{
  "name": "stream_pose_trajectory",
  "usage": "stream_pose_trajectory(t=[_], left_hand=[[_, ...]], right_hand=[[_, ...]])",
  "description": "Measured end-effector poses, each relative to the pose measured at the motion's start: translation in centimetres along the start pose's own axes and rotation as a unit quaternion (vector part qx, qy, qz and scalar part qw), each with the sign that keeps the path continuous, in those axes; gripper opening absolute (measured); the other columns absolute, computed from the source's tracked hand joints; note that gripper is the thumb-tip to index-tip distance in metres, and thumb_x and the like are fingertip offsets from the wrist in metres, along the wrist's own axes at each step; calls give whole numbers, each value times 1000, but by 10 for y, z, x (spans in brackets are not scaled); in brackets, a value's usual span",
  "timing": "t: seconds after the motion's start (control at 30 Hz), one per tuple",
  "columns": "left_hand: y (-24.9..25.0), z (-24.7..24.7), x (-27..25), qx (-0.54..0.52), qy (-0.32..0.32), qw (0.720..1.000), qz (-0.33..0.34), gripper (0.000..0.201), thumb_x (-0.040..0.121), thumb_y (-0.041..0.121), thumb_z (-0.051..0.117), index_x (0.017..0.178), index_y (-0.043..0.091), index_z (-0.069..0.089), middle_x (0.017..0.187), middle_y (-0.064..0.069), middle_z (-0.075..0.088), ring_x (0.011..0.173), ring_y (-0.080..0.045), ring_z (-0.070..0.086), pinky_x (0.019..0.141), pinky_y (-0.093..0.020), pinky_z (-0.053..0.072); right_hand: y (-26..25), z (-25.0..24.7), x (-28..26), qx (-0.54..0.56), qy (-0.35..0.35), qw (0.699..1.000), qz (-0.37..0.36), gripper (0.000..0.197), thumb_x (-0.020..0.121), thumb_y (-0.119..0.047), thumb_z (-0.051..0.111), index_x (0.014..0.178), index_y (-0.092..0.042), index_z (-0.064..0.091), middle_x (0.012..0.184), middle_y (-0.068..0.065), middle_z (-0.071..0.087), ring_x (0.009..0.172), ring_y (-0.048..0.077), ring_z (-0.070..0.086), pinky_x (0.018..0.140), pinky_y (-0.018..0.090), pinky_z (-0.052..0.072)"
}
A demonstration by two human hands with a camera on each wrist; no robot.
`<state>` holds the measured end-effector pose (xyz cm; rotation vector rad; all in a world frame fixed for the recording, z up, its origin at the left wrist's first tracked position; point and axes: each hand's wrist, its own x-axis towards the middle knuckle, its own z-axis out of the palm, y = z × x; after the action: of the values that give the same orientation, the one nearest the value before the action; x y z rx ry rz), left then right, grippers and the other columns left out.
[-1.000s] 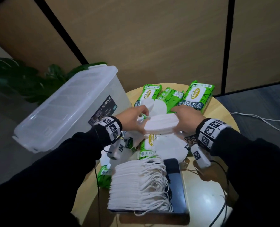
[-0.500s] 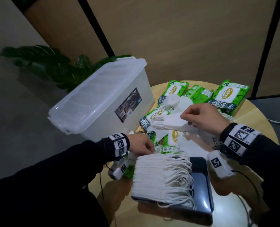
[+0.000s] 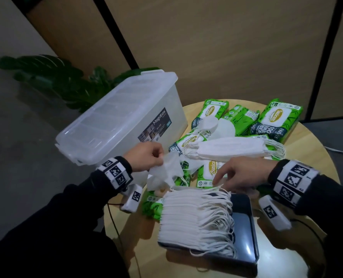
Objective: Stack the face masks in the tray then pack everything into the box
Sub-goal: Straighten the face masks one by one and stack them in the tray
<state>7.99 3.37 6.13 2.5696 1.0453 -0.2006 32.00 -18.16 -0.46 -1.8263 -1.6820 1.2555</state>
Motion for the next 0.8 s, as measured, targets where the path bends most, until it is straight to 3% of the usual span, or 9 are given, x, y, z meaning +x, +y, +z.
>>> stream_pose_trajectory(t=[0.1, 0.17, 0.23, 0.33, 0.43, 0.53, 0.6, 0.67, 0.8], left_hand=[[-2, 16, -6, 93, 8, 994, 58, 48, 81, 14, 72, 122, 35, 58, 126, 8, 56, 107, -10, 57, 86, -24, 47], [5, 25, -9, 62, -20, 990, 126, 56, 84, 21, 73, 134, 39, 57, 133, 14, 50, 112, -4, 53, 91, -21, 45], [18, 32, -9, -23, -124, 982, 139, 40, 91, 30, 73, 130, 36, 65, 126, 19, 61, 106, -1, 61, 90, -22, 49], [28, 42, -4, -47, -262, 956, 125, 25, 97, 32, 70, 119, 23, 76, 108, 14, 76, 96, -2, 67, 92, -25, 53], [25, 41, 5, -58, -247, 960, 117, 14, 94, 23, 75, 101, 12, 81, 86, 10, 77, 77, -3, 66, 80, -24, 52], [19, 31, 9, -61, -259, 957, 116, 5, 91, 18, 78, 92, 14, 80, 88, -4, 78, 76, -9, 66, 81, -35, 54], [18, 32, 9, -71, -252, 958, 116, 9, 88, 21, 81, 98, 21, 78, 94, 0, 79, 82, -16, 70, 88, -43, 56], [21, 40, 7, -79, -272, 954, 100, 23, 91, 27, 78, 114, 24, 76, 105, 6, 78, 99, -18, 72, 97, -46, 57], [30, 60, -1, -36, -318, 941, 115, 24, 101, 33, 64, 121, 29, 75, 116, 17, 75, 108, -5, 67, 102, -32, 52]], right_hand=[[6, 0, 3, -11, 7, 1000, 23, 17, 87, -41, 75, 104, -41, 77, 74, 0, 75, 62, 12, 66, 71, 31, 57], [8, 2, 4, -1, 26, 999, 33, 18, 90, -35, 72, 106, -39, 77, 74, -1, 75, 62, 12, 66, 74, 32, 58], [9, 1, 4, 8, 33, 999, 36, 18, 90, -31, 72, 107, -37, 78, 74, -1, 75, 61, 11, 65, 72, 30, 58], [5, 0, 1, -15, 7, 1000, 24, 15, 89, -30, 75, 100, -36, 81, 66, -10, 71, 58, 4, 59, 62, 23, 50], [4, -1, -2, -15, -8, 1000, 9, 7, 87, -31, 78, 91, -32, 84, 64, -15, 69, 55, -2, 54, 55, 14, 41], [3, 0, -2, -23, -24, 999, 7, 8, 87, -30, 78, 86, -24, 83, 63, -15, 69, 56, -4, 54, 58, 12, 42], [2, 3, -1, -20, -56, 998, 21, 14, 85, -38, 78, 85, -24, 82, 68, -10, 71, 62, 4, 58, 64, 20, 46], [-1, 7, -1, -24, -92, 994, 48, 25, 80, -52, 76, 79, -27, 79, 70, -5, 71, 66, 15, 58, 67, 30, 48], [-6, 11, -6, -33, -115, 990, 74, 18, 82, -47, 78, 78, -29, 79, 76, 4, 76, 65, 15, 61, 65, 34, 51]])
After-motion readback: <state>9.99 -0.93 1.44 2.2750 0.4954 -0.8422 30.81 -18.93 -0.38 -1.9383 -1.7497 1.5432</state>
